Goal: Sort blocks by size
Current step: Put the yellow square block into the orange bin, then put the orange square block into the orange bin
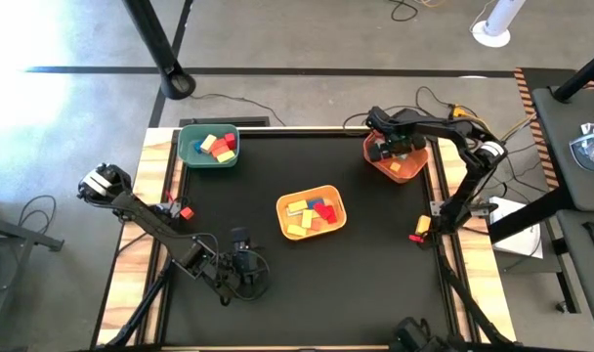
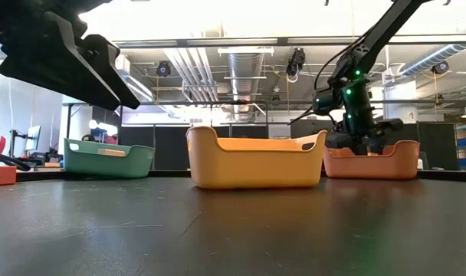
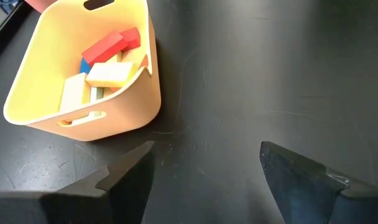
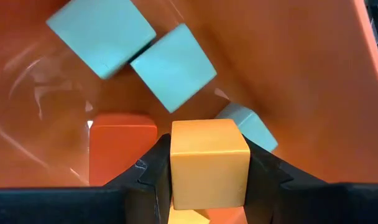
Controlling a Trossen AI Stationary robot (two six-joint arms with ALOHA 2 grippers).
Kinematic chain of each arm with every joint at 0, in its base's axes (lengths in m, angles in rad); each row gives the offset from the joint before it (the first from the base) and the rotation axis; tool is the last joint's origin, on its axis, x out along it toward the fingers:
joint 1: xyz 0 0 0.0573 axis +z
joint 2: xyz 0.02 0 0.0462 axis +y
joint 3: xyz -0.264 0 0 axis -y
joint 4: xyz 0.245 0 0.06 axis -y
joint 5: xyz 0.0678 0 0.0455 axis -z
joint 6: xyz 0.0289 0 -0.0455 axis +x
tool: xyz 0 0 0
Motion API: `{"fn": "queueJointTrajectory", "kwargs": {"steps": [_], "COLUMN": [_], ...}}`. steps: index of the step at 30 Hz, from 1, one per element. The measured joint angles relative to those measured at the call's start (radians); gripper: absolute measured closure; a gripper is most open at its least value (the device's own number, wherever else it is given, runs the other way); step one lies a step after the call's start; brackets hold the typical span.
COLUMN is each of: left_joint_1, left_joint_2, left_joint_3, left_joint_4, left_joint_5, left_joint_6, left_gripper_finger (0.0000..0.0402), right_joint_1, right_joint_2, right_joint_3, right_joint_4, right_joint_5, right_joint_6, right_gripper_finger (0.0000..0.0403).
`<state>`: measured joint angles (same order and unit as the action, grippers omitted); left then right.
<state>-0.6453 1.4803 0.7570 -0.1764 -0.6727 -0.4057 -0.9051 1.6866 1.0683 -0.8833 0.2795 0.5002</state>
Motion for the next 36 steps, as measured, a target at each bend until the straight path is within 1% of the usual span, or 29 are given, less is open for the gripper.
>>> {"fn": "queueJointTrajectory", "kwargs": {"steps": [3,4,10,12,14,15,17,19,21,22,24,26,27,29,33,36], "left_joint_1": [0.0,0.0,0.0,0.0,0.0,0.0,0.0,0.005,0.026,0.042,0.091,0.157,0.197,0.29,0.487,0.604], "left_joint_2": [0.0,0.0,-0.002,-0.011,-0.03,-0.039,-0.059,-0.075,-0.084,-0.087,-0.088,-0.088,-0.088,-0.085,-0.045,0.017], "left_joint_3": [0.0,0.0,0.0,0.0,0.008,0.02,0.059,0.1,0.125,0.127,0.12,0.094,0.078,0.056,0.046,0.069], "left_joint_4": [0.0,0.0,-0.004,-0.02,-0.087,-0.147,-0.317,-0.514,-0.691,-0.77,-0.903,-0.981,-1.002,-0.997,-0.998,-1.05], "left_joint_5": [0.0,0.0,0.001,0.001,0.006,0.009,0.01,0.005,0.017,0.048,0.153,0.255,0.292,0.349,0.443,0.505], "left_joint_6": [-0.007,-0.007,-0.007,-0.016,-0.045,-0.073,-0.155,-0.275,-0.414,-0.482,-0.591,-0.627,-0.621,-0.55,-0.324,-0.156], "left_gripper_finger": [0.0129,0.0129,0.0129,0.0129,0.0129,0.0129,0.0129,0.0129,0.0129,0.0129,0.0129,0.0129,0.0129,0.0129,0.0129,0.0129], "right_joint_1": [0.002,0.001,0.017,0.035,0.06,0.076,0.122,0.188,0.281,0.334,0.453,0.578,0.642,0.763,0.959,1.072], "right_joint_2": [-0.008,-0.014,-0.08,-0.125,-0.174,-0.201,-0.27,-0.338,-0.402,-0.433,-0.492,-0.535,-0.55,-0.567,-0.555,-0.524], "right_joint_3": [-0.002,-0.002,-0.001,0.001,0.001,0.0,0.0,-0.007,-0.025,-0.036,-0.067,-0.103,-0.122,-0.154,-0.186,-0.188], "right_joint_4": [0.0,0.001,-0.005,-0.011,-0.027,-0.031,-0.036,-0.029,-0.013,-0.001,0.043,0.095,0.131,0.198,0.296,0.326], "right_joint_5": [-0.003,-0.005,0.008,0.023,0.027,0.028,0.031,0.04,0.061,0.07,0.097,0.132,0.155,0.202,0.269,0.314], "right_joint_6": [-0.005,-0.006,-0.029,-0.043,-0.049,-0.053,-0.053,-0.052,-0.042,-0.035,-0.011,0.016,0.028,0.041,0.05,0.049], "right_gripper_finger": [0.0274,0.0262,0.0116,0.0084,0.0066,0.0062,0.006,0.0064,0.0072,0.0076,0.0086,0.0095,0.0099,0.0106,0.0114,0.0114]}}
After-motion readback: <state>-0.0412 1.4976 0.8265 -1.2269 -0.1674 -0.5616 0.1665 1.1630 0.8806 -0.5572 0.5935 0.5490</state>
